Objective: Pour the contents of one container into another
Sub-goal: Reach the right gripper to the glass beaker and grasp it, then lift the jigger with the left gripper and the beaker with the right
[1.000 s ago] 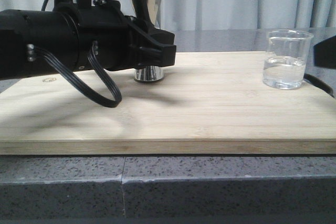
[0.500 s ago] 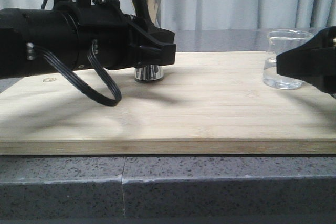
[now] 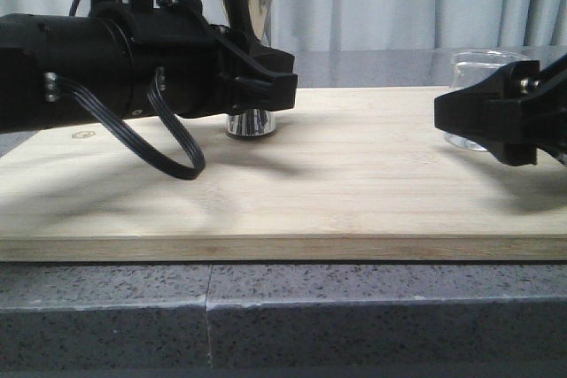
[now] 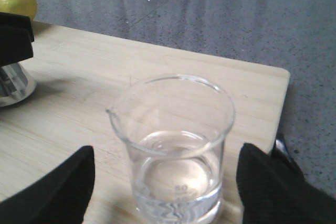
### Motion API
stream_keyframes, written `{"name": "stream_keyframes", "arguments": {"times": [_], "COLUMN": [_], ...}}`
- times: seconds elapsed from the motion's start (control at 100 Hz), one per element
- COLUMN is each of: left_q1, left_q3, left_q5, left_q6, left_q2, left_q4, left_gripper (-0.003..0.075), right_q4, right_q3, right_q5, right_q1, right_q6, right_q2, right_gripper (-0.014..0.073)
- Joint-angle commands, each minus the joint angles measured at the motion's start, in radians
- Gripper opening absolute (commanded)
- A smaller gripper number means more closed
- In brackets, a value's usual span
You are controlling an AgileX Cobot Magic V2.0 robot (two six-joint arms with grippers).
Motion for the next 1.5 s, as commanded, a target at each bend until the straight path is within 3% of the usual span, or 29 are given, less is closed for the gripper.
{"name": "stream_keyframes", "arguments": {"times": [0.0,0.29,0.48,0.6,1.19,1.32,1.49], "left_q1": [-0.007,-0.007,-0.007,-0.007,-0.007,-0.007,-0.007], "left_q3": [-0.019,-0.019,-0.019,-0.019,-0.019,-0.019,-0.019], "left_q5": [-0.084,-0.082,-0.076,-0.076,-0.009,0.011,0.018], "left_q6": [-0.009,-0.009,-0.009,-0.009,-0.011,-0.096,-0.204], "left_q2": [-0.05,-0.05,-0.05,-0.05,-0.128,-0.16,-0.181], "left_q4": [-0.005,-0.005,-0.005,-0.005,-0.001,0.03,0.179], "left_gripper": [-0.0019,-0.0019,-0.0019,-0.0019,-0.0019,-0.0019,-0.0019], "right_q4": [-0.005,-0.005,-0.004,-0.004,-0.005,-0.007,-0.026], "right_q3": [-0.027,-0.027,-0.027,-0.027,-0.029,-0.031,-0.078], "right_q5": [-0.121,-0.245,-0.282,-0.307,-0.37,-0.387,-0.386], "right_q1": [-0.001,-0.001,-0.001,-0.001,-0.001,-0.001,-0.001], "right_q6": [-0.029,-0.033,-0.035,-0.035,-0.035,-0.035,-0.035], "right_q2": [0.007,0.095,0.116,0.116,0.112,0.112,0.11], "right_gripper": [0.0509,0.0503,0.0333,0.0277,0.0278,0.0278,0.0278]}}
